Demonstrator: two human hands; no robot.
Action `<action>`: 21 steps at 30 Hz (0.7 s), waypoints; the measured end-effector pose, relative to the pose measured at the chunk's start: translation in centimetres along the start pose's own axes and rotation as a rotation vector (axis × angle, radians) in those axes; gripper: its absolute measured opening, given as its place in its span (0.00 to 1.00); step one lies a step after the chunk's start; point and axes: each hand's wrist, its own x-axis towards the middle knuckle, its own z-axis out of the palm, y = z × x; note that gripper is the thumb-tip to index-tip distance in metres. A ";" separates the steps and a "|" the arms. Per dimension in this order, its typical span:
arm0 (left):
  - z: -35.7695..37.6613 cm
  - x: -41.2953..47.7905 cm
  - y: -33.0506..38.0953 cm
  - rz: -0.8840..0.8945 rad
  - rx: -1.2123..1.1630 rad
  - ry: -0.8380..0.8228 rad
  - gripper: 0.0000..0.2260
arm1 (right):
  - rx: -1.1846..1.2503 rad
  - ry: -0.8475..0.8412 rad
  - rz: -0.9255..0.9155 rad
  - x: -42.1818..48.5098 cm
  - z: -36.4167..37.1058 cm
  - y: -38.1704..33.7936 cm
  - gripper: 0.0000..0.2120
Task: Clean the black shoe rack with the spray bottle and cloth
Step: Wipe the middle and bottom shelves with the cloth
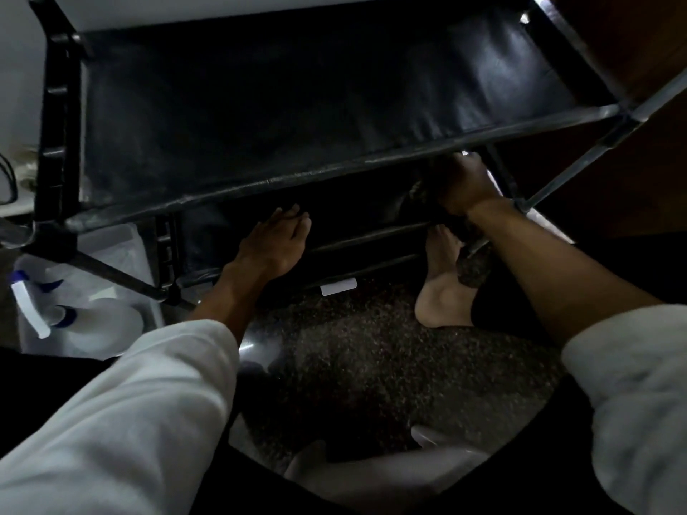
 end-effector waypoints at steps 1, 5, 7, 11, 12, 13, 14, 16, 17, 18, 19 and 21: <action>0.0 0.0 0.0 -0.003 -0.006 0.006 0.23 | 0.046 0.037 0.025 0.1 -0.5 0.8 0.11; 0.1 0.0 0.3 -0.014 -0.004 0.003 0.23 | 0.098 0.087 0.094 0.2 -0.8 1.6 0.14; 0.1 0.0 0.4 -0.019 0.007 -0.004 0.23 | 0.101 0.091 0.110 0.3 -0.1 0.9 0.14; 0.1 -0.2 0.3 -0.021 0.003 -0.009 0.23 | 0.172 0.034 0.104 0.1 1.3 -0.3 0.13; 0.2 -0.2 0.3 -0.016 0.011 -0.011 0.23 | 0.173 0.014 0.067 0.0 1.4 -0.8 0.14; 0.2 -0.2 0.3 -0.013 0.014 -0.010 0.23 | 0.196 -0.006 0.001 0.0 1.4 -1.2 0.14; 0.2 -0.1 0.2 -0.015 0.006 -0.006 0.23 | 0.215 -0.035 -0.081 -0.1 1.3 -1.8 0.14; 0.1 0.2 0.1 -0.044 -0.037 0.004 0.25 | 0.173 -0.140 -0.202 -0.2 0.9 -2.5 0.15; 0.1 0.3 0.0 -0.061 -0.057 0.003 0.25 | 0.122 -0.192 -0.219 -0.2 0.7 -2.6 0.15; 0.1 0.4 0.0 -0.072 -0.069 0.000 0.25 | 0.062 -0.225 -0.212 -0.3 0.5 -2.5 0.15; 0.2 0.5 -0.1 -0.077 -0.074 -0.004 0.25 | 0.020 -0.240 -0.186 -0.3 0.3 -2.0 0.15; 0.3 0.6 -0.1 -0.082 -0.069 0.000 0.25 | 0.007 -0.230 -0.114 -0.5 -0.1 -0.5 0.15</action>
